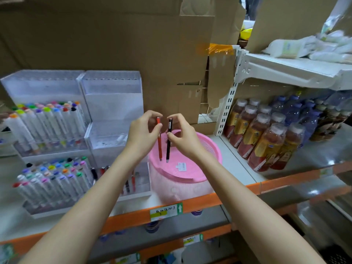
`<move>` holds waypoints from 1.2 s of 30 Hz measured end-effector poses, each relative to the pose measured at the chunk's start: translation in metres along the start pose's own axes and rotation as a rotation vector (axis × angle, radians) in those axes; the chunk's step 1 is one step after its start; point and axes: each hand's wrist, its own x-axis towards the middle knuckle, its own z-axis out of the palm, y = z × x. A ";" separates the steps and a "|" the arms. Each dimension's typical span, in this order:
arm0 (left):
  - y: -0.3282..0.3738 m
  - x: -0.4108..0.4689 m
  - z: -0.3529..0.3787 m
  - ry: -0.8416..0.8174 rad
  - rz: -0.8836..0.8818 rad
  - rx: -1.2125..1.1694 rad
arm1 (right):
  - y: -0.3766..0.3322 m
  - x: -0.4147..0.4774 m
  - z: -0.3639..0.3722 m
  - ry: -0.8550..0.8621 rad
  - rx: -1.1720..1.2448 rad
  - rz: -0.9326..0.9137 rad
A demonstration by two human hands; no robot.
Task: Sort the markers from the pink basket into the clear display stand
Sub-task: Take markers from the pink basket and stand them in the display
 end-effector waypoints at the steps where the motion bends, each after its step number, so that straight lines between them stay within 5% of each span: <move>1: 0.001 -0.002 -0.009 0.007 0.009 0.003 | -0.005 -0.003 0.004 0.004 -0.002 -0.014; 12: -0.009 -0.037 -0.059 0.016 -0.002 -0.043 | -0.032 -0.032 0.045 0.013 -0.010 -0.071; 36: -0.031 -0.057 -0.047 -0.150 -0.047 0.134 | -0.002 -0.036 0.055 -0.031 -0.011 -0.135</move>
